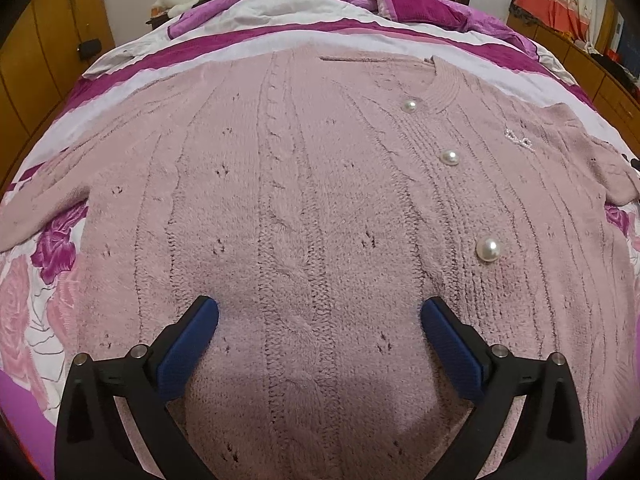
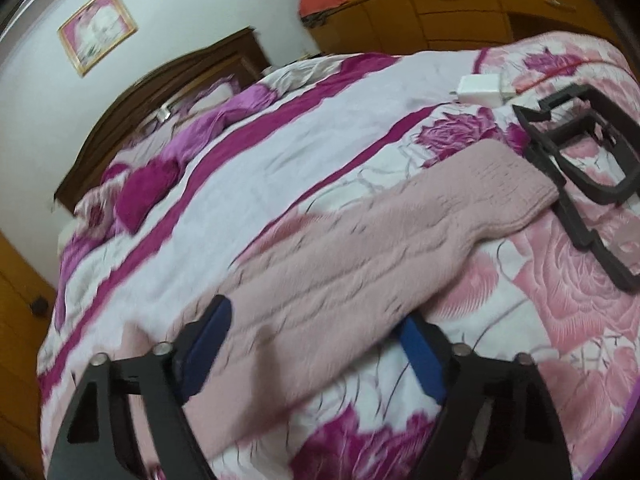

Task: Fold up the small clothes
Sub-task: 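Grasp the cardigan sleeve cuff with the right gripper and lift it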

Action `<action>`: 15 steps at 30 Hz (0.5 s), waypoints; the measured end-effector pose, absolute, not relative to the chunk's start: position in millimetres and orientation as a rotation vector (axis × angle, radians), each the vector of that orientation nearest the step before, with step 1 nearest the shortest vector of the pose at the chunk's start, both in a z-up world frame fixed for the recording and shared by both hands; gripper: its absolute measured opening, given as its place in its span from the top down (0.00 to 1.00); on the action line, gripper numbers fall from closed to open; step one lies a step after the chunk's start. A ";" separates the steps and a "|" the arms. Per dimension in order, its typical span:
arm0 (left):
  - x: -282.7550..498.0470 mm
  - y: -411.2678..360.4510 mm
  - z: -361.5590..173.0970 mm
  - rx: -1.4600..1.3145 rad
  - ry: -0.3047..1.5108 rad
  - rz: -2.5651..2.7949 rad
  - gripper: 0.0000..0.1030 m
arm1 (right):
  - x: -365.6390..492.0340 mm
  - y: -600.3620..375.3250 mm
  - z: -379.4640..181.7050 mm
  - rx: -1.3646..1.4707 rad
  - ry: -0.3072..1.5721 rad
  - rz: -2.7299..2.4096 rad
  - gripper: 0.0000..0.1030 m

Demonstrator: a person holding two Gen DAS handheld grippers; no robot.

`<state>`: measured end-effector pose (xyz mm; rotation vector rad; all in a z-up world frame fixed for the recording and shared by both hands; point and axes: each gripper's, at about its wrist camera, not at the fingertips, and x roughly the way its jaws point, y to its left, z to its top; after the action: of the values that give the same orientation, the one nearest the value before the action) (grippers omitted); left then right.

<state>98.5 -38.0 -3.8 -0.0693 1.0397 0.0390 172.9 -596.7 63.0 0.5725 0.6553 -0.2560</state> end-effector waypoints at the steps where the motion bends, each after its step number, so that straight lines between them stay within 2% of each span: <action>1: 98.5 -38.2 -4.2 -0.070 1.039 0.040 0.17 | 174.0 -600.1 62.9 0.587 0.647 -0.266 0.54; 2: 98.6 -38.4 -4.6 -0.069 1.039 0.041 0.17 | 175.0 -603.4 62.9 0.597 0.646 -0.276 0.68; 3: 98.5 -38.7 -4.9 -0.068 1.039 0.042 0.17 | 174.6 -606.3 63.4 0.602 0.647 -0.286 0.95; 12: 96.3 -38.4 -4.9 -0.059 1.023 0.040 0.17 | 124.3 -598.3 96.7 0.448 0.506 -0.336 0.94; 15: 95.3 -38.8 -5.0 -0.054 1.017 0.042 0.17 | 123.0 -600.0 88.5 0.426 0.564 -0.345 0.94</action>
<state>95.3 -38.8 -5.0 -0.0536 1.0169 0.0420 123.0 -600.0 88.5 0.4261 0.5645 -0.3450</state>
